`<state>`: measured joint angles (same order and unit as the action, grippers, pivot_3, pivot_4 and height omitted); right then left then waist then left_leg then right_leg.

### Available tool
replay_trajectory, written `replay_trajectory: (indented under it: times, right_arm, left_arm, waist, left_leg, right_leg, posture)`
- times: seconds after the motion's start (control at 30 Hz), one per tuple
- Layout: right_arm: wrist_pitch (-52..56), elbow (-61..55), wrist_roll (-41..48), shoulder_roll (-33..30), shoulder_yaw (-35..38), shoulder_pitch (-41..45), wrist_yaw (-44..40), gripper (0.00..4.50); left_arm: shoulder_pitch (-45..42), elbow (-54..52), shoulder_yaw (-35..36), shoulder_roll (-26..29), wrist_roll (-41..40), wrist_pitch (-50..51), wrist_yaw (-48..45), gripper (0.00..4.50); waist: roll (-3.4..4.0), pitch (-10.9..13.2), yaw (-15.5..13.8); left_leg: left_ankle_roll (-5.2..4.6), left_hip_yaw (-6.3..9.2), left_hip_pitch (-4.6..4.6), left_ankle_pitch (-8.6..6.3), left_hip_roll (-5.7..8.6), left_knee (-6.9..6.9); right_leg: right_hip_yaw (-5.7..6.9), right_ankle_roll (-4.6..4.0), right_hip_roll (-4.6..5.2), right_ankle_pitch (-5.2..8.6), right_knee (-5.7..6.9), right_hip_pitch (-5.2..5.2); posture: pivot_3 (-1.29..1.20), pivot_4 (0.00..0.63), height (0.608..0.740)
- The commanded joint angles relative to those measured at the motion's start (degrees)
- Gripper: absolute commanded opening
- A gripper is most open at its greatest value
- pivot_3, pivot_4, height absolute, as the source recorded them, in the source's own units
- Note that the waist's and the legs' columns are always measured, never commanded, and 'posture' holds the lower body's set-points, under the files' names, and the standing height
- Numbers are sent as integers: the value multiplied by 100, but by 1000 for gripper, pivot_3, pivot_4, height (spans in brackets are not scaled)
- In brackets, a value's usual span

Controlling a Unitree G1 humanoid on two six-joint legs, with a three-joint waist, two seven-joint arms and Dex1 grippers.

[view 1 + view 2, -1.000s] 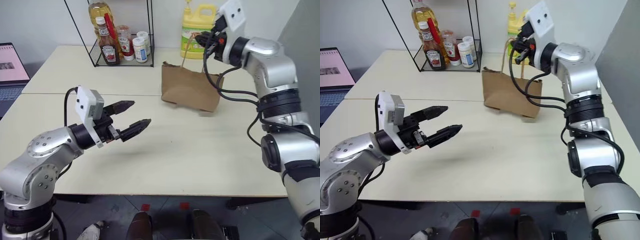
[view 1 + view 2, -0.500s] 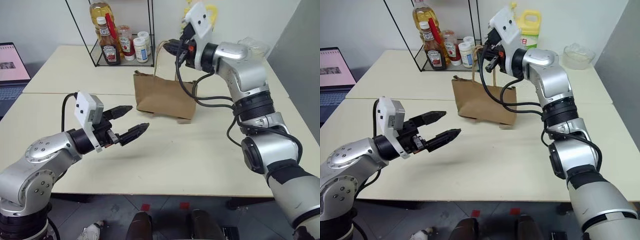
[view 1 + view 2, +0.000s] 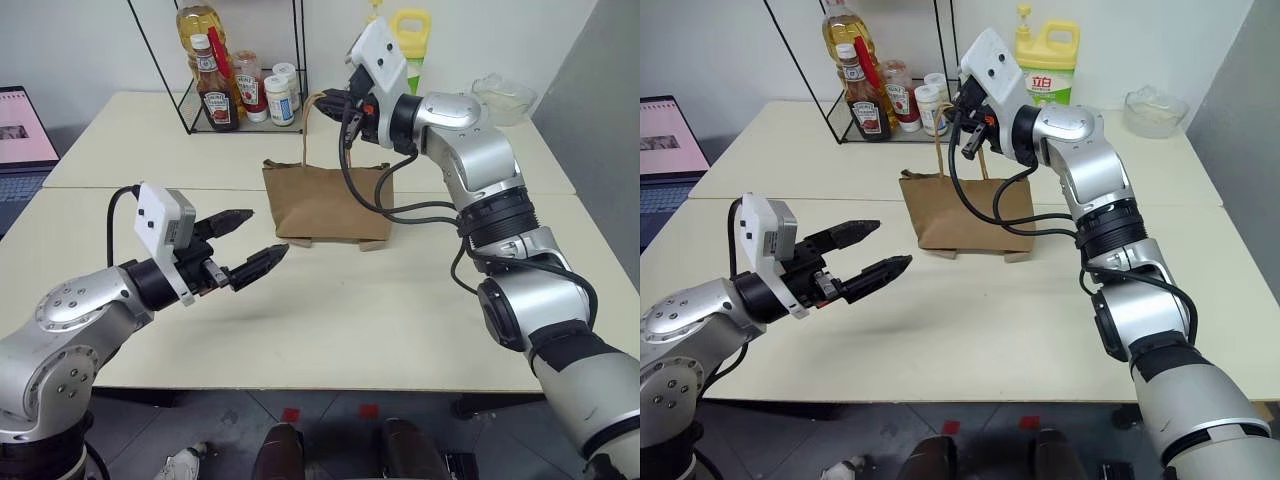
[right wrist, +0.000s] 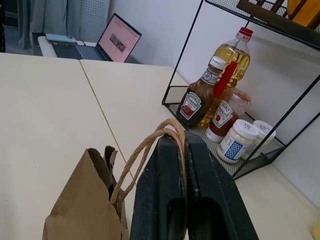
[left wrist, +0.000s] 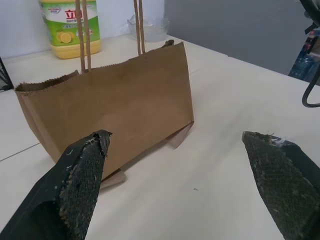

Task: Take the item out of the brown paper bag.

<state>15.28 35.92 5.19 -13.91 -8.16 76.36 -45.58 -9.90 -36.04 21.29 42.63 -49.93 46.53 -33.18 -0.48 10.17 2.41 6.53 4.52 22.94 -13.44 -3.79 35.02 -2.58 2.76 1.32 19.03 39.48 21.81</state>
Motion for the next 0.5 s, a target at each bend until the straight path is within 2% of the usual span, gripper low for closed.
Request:
replay_trajectory:
  times: [0.03,0.5]
  right_arm:
    - [-308,-93,-15,-2,58,175,-94,59]
    - [-272,-199,-196,-70,-64,-1,-238,59]
  left_arm:
    - [23,-230,249,104,-136,-108,49,4500]
    - [-80,-97,59,114,-59,-241,-1,4500]
  waist:
    - [0,0,0]
    - [0,0,-1]
  left_leg:
    - [0,0,0,0,0,0]
    - [0,0,-1,0,0,5]
  right_leg:
    - [0,0,0,0,0,0]
    - [-1,0,0,0,6,1]
  posture:
    - [0,150,740]
    - [0,150,740]
